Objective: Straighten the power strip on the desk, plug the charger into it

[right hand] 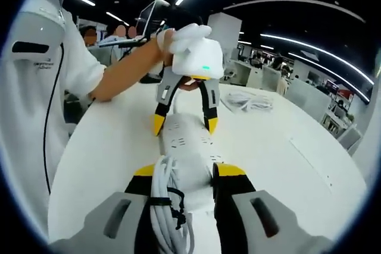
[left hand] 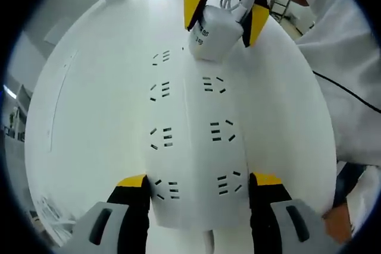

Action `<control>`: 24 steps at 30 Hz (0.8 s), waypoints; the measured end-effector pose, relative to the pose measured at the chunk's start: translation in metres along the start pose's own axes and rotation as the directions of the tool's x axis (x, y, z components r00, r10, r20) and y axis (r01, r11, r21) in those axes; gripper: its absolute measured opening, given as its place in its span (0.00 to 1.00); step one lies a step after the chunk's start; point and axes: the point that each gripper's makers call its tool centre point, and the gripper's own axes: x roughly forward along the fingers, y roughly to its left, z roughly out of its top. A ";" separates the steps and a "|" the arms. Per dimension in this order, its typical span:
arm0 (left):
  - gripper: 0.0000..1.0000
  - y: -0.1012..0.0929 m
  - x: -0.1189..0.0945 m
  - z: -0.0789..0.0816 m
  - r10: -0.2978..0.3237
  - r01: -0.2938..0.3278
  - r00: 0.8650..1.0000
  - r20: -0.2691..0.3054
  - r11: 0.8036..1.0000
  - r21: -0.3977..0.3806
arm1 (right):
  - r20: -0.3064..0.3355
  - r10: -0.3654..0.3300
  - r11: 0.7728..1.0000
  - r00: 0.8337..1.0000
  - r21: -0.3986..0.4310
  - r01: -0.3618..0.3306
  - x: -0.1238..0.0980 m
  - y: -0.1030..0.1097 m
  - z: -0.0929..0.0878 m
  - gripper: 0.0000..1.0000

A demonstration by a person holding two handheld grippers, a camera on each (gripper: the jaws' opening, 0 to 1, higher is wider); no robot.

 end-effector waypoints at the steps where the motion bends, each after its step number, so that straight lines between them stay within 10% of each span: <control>1: 0.68 0.000 0.000 0.000 0.001 -0.001 1.000 0.001 1.000 -0.004 | -0.001 -0.001 1.000 1.000 -0.001 0.001 0.000 0.000 0.000 0.29; 8: 0.68 0.002 0.000 0.000 0.003 -0.003 1.000 0.013 1.000 -0.013 | -0.036 -0.006 0.992 0.999 -0.123 0.002 -0.002 0.002 0.000 0.31; 24: 0.68 0.003 0.000 0.001 0.004 -0.003 0.999 0.033 1.000 -0.015 | -0.122 -0.110 0.994 0.986 -0.001 0.110 -0.025 0.002 -0.004 0.88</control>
